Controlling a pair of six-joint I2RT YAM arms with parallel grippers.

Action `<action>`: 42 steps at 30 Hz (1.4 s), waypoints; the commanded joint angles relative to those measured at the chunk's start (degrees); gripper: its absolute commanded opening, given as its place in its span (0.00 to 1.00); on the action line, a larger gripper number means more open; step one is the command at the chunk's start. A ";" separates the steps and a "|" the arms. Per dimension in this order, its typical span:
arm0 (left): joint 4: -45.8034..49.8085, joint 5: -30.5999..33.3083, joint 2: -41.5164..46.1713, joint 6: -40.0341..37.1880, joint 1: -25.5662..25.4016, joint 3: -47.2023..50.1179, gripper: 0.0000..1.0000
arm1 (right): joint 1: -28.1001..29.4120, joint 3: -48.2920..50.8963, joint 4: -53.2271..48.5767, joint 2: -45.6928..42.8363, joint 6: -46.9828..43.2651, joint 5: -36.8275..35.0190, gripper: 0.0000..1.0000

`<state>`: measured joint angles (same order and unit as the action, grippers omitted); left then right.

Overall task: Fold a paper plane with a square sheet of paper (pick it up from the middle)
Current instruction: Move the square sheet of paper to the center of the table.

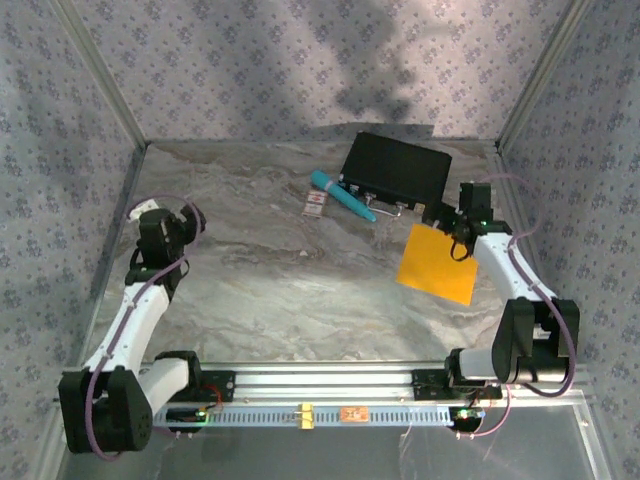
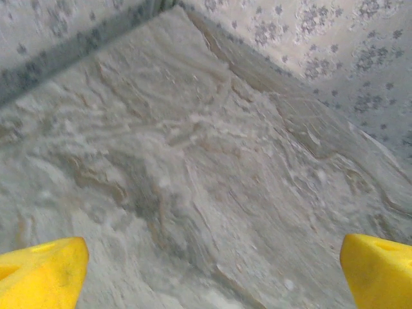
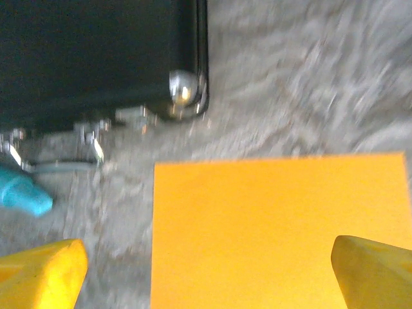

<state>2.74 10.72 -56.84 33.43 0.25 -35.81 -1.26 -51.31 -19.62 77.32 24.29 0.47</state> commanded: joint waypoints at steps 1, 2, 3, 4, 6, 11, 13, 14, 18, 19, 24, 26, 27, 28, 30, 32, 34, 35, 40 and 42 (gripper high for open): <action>4.94 -10.83 1.97 6.74 0.36 1.18 1.00 | -0.26 2.16 -3.09 -0.41 4.71 8.87 0.99; 4.96 -13.47 2.09 7.67 0.36 1.36 1.00 | -0.30 2.89 -2.46 -0.18 5.08 10.19 0.99; 4.21 -16.99 2.09 8.22 0.23 1.83 1.00 | -0.33 3.51 -2.27 -0.04 5.35 10.66 0.99; 3.87 -19.34 1.84 8.52 -0.05 2.18 1.00 | -0.31 3.90 -2.39 0.11 5.69 10.61 0.99; 5.65 -21.76 0.72 9.28 -1.50 1.99 1.00 | -0.42 4.51 -3.86 0.70 6.72 9.75 0.99; 5.87 -22.55 -2.03 8.53 -10.76 2.43 1.00 | -0.59 8.06 -0.51 0.29 7.28 10.48 0.99; 6.00 -21.06 -2.89 8.25 -14.86 2.16 1.00 | -0.54 8.79 1.07 0.30 7.85 10.77 0.99; 5.39 -20.92 -3.46 7.89 -16.90 2.12 1.00 | -0.42 9.26 2.23 0.24 7.87 10.90 0.99; 3.38 -21.32 -7.15 6.99 -23.01 0.50 1.00 | -0.52 9.96 4.12 1.00 8.17 12.01 0.99; 3.32 -21.34 -8.22 6.42 -24.28 -0.23 1.00 | -0.65 9.47 3.45 1.65 8.14 12.05 0.99; 2.85 -21.38 -13.90 5.66 -29.03 -4.11 1.00 | -1.03 7.83 3.51 5.13 7.02 15.17 0.99; 2.47 -21.02 -14.76 5.70 -29.98 -4.91 1.00 | -1.08 7.16 3.28 6.49 6.73 14.75 0.99; 2.24 -20.68 -14.88 5.81 -30.27 -4.97 1.00 | -1.12 6.83 3.15 7.32 6.65 14.24 0.99; 2.13 -20.40 -14.80 5.93 -30.39 -4.96 1.00 | -1.24 6.38 2.74 8.19 6.56 14.05 0.99; 1.97 -20.14 -14.47 5.96 -30.48 -4.88 1.00 | -1.33 5.31 1.91 10.17 6.22 15.16 0.99; 3.01 -19.45 -13.73 5.42 -30.46 -4.88 1.00 | -1.25 5.25 1.85 11.28 6.50 16.15 0.99; 4.19 -17.89 -12.51 4.76 -30.42 -4.61 1.00 | -1.06 5.64 1.25 11.48 7.43 15.91 0.98; 4.51 -17.25 -11.85 4.60 -30.48 -4.40 1.00 | -0.95 5.92 1.00 11.47 8.12 15.94 0.98; 5.16 -15.38 -9.26 3.76 -30.33 -3.04 1.00 | 1.90 8.30 -1.48 10.76 10.30 16.58 0.98; 5.34 -14.74 -8.93 3.49 -30.39 -2.87 1.00 | 3.38 10.01 -0.98 10.49 11.22 18.24 0.98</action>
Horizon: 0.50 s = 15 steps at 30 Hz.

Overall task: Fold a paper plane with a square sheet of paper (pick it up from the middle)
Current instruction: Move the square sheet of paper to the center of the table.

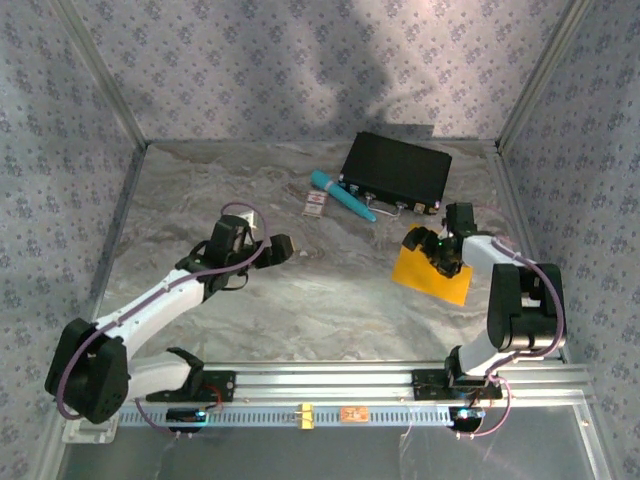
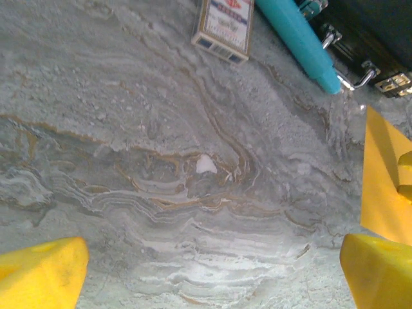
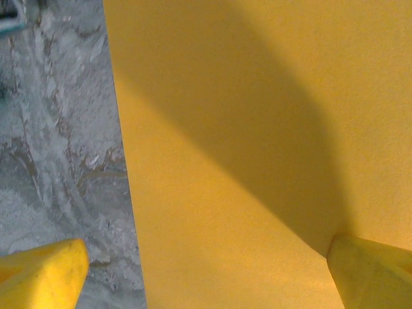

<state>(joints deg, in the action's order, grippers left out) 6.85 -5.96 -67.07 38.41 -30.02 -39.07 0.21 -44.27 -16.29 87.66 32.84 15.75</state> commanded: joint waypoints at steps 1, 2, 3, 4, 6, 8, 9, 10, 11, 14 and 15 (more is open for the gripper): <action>1.36 2.06 1.42 -1.63 -0.08 0.43 1.00 | 2.95 3.78 -3.75 -0.01 3.37 4.05 0.98; 1.47 2.17 1.41 -1.70 -0.11 0.50 1.00 | 3.94 4.65 -2.92 -0.18 4.69 5.21 0.98; 1.54 2.15 1.46 -1.69 -0.12 0.42 1.00 | 5.18 5.15 -2.23 -0.33 5.65 6.81 0.98; 1.65 2.18 1.50 -1.68 -0.05 0.46 1.00 | 6.49 5.41 -1.87 -0.46 6.19 7.98 0.98; 1.67 2.17 1.65 -1.79 -0.11 0.49 1.00 | 9.20 4.71 -2.37 -0.93 6.80 8.14 0.98; 1.70 2.18 1.72 -1.85 -0.12 0.64 1.00 | 12.32 4.12 -1.98 -1.32 7.88 7.53 0.98; 1.53 2.18 1.68 -1.85 -0.07 0.81 1.00 | 13.94 3.55 -1.52 -1.18 8.39 7.37 0.98; 1.37 2.18 1.72 -1.77 -0.11 0.95 1.00 | 15.25 2.95 -1.03 -0.84 8.94 7.24 0.98; 1.32 2.17 1.73 -1.58 -0.04 1.00 1.00 | 16.46 2.55 -0.31 -0.48 9.64 7.02 0.98; 1.15 1.62 1.91 -1.04 -0.10 1.30 1.00 | 20.37 0.96 3.69 0.64 12.40 5.16 0.98; 1.29 1.54 2.01 -0.98 -0.06 1.41 1.00 | 21.84 -0.19 4.06 1.13 12.75 4.18 0.98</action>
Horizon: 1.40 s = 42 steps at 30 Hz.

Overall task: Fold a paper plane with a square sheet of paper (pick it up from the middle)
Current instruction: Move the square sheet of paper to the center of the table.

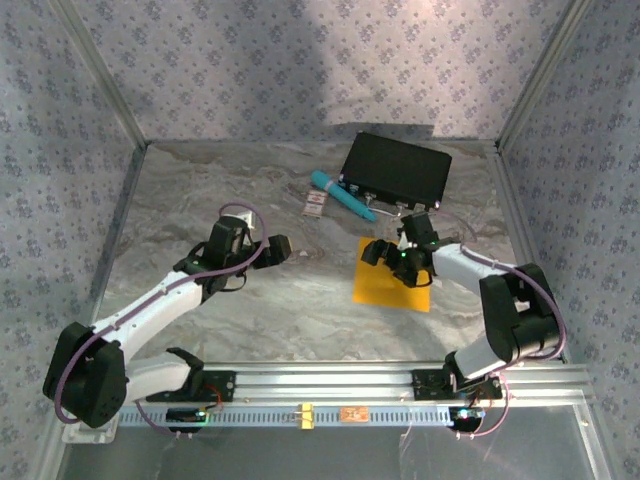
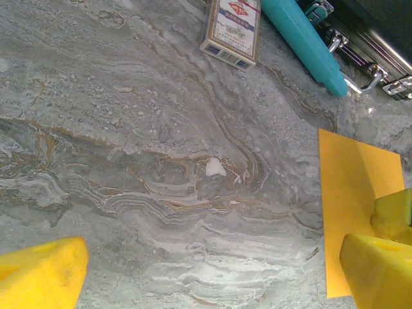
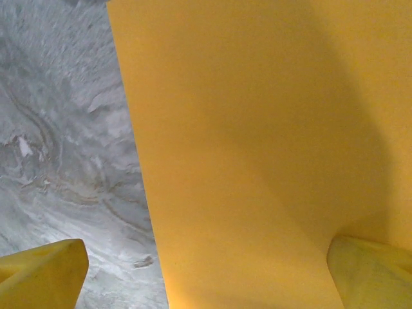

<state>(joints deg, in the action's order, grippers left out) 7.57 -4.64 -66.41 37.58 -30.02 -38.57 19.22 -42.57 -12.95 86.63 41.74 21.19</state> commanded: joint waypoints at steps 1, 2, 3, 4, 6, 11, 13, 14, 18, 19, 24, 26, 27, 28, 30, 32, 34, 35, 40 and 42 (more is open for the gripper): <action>0.89 0.08 1.46 -0.07 -0.08 0.77 1.00 | 4.15 -3.56 0.12 2.48 3.34 -2.37 0.98; 1.23 -0.12 1.59 -0.22 -0.12 0.64 1.00 | 5.08 -5.24 -1.20 2.68 2.67 -3.85 0.98; 1.46 -0.45 1.79 -0.32 -0.12 0.68 1.00 | 6.12 -7.30 -2.86 2.71 1.78 -5.68 0.99; 1.62 -0.62 2.06 -0.41 -0.06 0.70 1.00 | 6.77 -8.99 -4.17 2.83 0.82 -7.22 0.99; 2.14 -0.89 2.29 -0.44 -0.05 0.77 1.00 | 7.17 -11.81 -5.73 3.14 0.11 -8.69 0.99; 5.39 -3.02 3.33 -1.00 -0.09 -0.69 1.00 | 8.31 -16.78 -6.10 4.49 2.20 -11.41 0.99; 6.49 -3.35 4.25 -1.24 -0.13 -0.64 1.00 | 9.72 -18.71 -5.47 4.98 3.86 -13.29 0.99; 7.03 -3.33 4.89 -1.35 -0.07 -0.45 1.00 | 10.40 -19.75 -4.83 5.46 4.80 -14.27 0.99; 8.42 -4.21 7.26 -2.60 -0.02 0.42 1.00 | 13.84 -24.02 -3.12 8.29 7.43 -16.44 0.99; 9.52 -4.36 7.77 -3.15 0.02 0.29 1.00 | 14.65 -25.19 -3.57 9.45 7.35 -16.44 0.99; 12.96 -4.32 10.73 -5.15 0.39 -0.26 1.00 | 17.27 -33.92 -9.65 12.58 4.60 -17.67 0.99; 13.17 -4.47 11.88 -5.26 0.50 0.25 1.00 | 16.89 -34.05 -12.81 11.80 2.81 -17.69 0.99; 13.06 -4.54 12.40 -5.32 0.54 0.72 1.00 | 16.17 -33.58 -14.79 11.04 1.65 -17.52 0.99; 12.79 -4.65 12.85 -5.38 0.55 1.16 1.00 | 15.30 -32.61 -16.62 9.98 0.45 -17.41 0.99; 12.31 -4.60 13.65 -5.43 0.66 1.92 1.00 | 13.08 -29.01 -18.86 7.15 -1.22 -16.72 0.99; 11.49 -4.62 14.33 -5.00 0.71 2.50 1.00 | 10.44 -23.41 -19.22 3.91 -2.58 -15.23 0.99; 10.09 -4.91 14.75 -4.56 0.74 3.52 1.00 | 7.01 -17.81 -19.32 0.89 -3.93 -12.75 0.99; 9.71 -4.73 14.91 -4.35 0.83 3.85 1.00 | 5.84 -15.99 -19.92 -0.30 -4.59 -12.60 0.99; 7.96 -5.44 14.78 -3.27 0.90 4.87 1.00 | -1.15 -5.93 -17.53 -5.69 -7.62 -8.08 0.99; 6.98 -5.46 14.74 -2.75 0.90 5.27 1.00 | -1.90 -4.10 -15.61 -6.04 -8.25 -6.06 0.99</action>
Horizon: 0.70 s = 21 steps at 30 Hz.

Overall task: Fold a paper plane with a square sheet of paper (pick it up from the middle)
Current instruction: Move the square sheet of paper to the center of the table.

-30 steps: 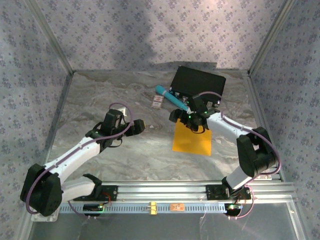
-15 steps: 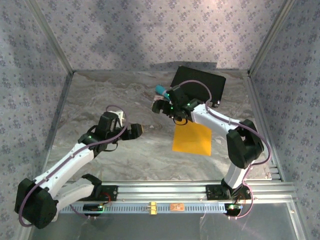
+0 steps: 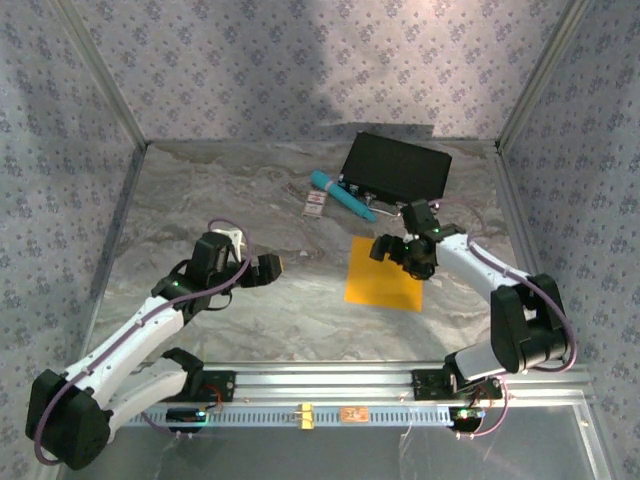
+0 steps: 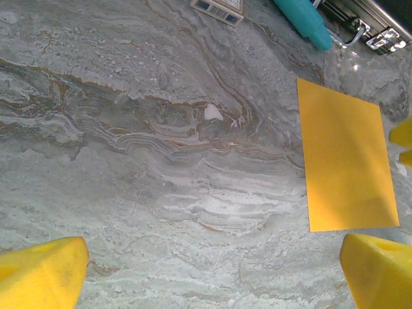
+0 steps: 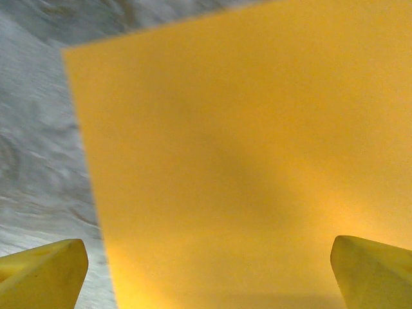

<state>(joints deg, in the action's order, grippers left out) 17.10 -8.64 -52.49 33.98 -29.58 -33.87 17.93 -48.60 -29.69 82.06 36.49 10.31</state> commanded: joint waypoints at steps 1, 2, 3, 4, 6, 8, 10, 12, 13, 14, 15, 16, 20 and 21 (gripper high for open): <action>-2.97 -1.46 0.72 1.17 0.46 0.86 1.00 | -0.67 2.58 1.78 -1.06 -3.58 4.99 0.99; -3.36 -1.41 0.68 1.58 0.48 1.05 1.00 | -0.84 2.69 1.85 -0.16 -3.81 4.99 0.99; -3.77 -1.53 0.57 2.01 0.41 1.23 1.00 | -1.03 2.64 1.87 0.85 -3.78 5.49 0.98; -4.05 -1.62 0.55 2.25 0.46 1.26 1.00 | -0.99 2.80 2.88 1.44 -3.66 6.31 0.98; -3.78 -1.31 0.45 2.33 0.41 1.08 1.00 | -0.47 3.40 5.02 1.74 -3.28 6.73 0.98; -2.99 -0.61 0.54 2.32 0.46 0.74 1.00 | -0.36 3.07 6.00 3.01 -3.32 6.91 0.98; -2.22 0.22 0.55 2.08 0.62 0.44 1.00 | -0.19 2.44 5.77 4.62 -3.61 7.16 0.97; -1.65 0.96 0.48 1.73 0.80 0.14 1.00 | 0.28 2.78 6.76 5.58 -3.12 7.43 0.97; -1.47 1.01 0.30 1.33 0.90 -0.01 1.00 | 0.87 2.94 7.21 5.86 -2.93 7.98 0.97; -1.24 1.08 0.23 0.95 1.05 -0.27 1.00 | 1.53 2.89 7.23 6.07 -2.88 8.14 0.97; -0.97 1.06 -0.01 0.43 1.12 -0.60 1.00 | 2.38 2.89 7.11 6.18 -2.61 7.90 0.97; -0.70 1.00 -0.09 -0.16 1.34 -1.01 1.00 | 3.30 2.97 7.17 6.27 -2.18 7.48 0.97; -0.97 0.57 -0.65 -0.97 2.18 -1.60 1.00 | 7.69 3.71 9.25 7.83 1.74 7.80 0.97; -1.07 0.49 -0.74 -0.93 2.44 -1.70 1.00 | 9.31 3.64 10.00 8.18 2.72 7.59 0.97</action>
<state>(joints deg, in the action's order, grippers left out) 15.46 -8.16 -52.84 34.50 -27.83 -33.30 23.86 -45.89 -20.67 88.16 35.64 16.75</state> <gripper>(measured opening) 0.997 0.972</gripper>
